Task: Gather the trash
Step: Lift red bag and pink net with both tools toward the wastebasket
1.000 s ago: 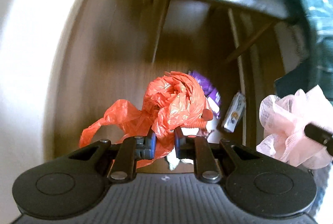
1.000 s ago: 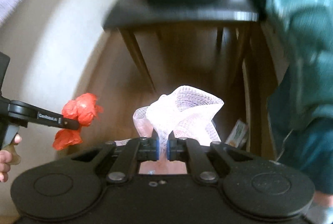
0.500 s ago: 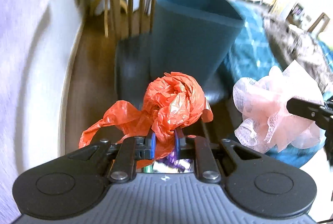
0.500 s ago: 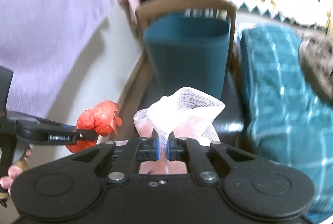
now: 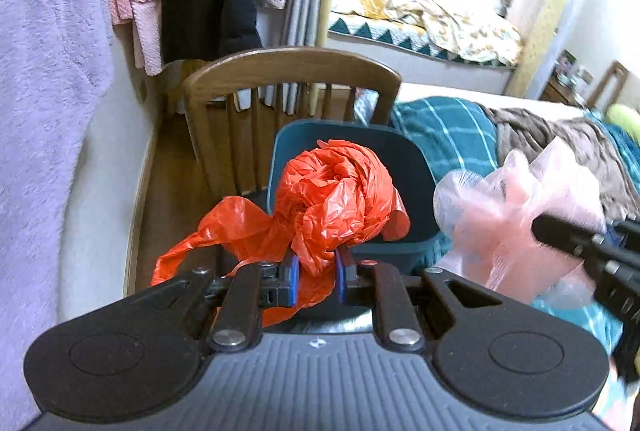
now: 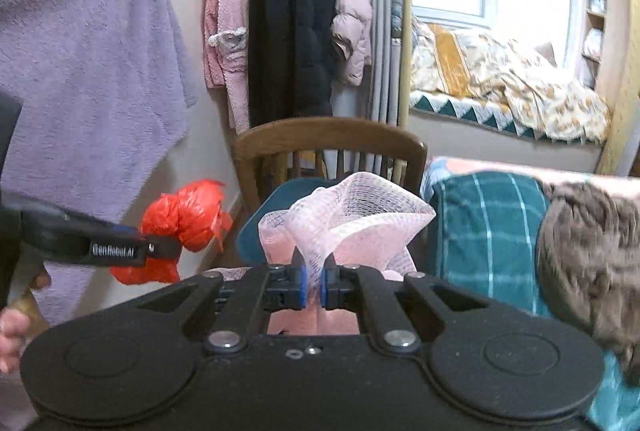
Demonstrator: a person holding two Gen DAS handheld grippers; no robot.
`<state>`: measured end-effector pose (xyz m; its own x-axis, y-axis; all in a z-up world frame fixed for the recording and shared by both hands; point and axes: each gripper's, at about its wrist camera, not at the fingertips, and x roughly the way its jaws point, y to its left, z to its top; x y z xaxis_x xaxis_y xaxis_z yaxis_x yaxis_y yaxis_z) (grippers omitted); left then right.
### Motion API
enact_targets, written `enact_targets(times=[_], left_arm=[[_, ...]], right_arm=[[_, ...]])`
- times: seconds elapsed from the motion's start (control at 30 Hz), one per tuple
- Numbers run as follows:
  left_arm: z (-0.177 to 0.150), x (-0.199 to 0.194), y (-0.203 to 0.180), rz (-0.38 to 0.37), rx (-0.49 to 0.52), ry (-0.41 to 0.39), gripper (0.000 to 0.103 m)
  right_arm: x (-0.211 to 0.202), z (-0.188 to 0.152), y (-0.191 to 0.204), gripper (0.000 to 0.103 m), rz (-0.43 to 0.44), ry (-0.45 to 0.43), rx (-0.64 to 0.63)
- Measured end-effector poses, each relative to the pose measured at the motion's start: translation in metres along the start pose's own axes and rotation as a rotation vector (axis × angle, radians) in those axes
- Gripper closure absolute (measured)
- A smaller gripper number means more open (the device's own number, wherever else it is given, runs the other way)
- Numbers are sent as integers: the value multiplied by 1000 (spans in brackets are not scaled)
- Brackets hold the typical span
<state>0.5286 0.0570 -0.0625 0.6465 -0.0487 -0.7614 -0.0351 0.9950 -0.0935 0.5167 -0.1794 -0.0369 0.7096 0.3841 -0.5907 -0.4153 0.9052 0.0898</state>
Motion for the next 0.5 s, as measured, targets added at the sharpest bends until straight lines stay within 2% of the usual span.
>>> enact_targets(times=[0.23, 0.5], left_arm=[[33, 75, -11, 59, -65, 59, 86], [52, 150, -30, 65, -104, 124, 86]], right_arm=[[71, 21, -43, 97, 44, 40, -74], [152, 13, -56, 98, 103, 128, -146]])
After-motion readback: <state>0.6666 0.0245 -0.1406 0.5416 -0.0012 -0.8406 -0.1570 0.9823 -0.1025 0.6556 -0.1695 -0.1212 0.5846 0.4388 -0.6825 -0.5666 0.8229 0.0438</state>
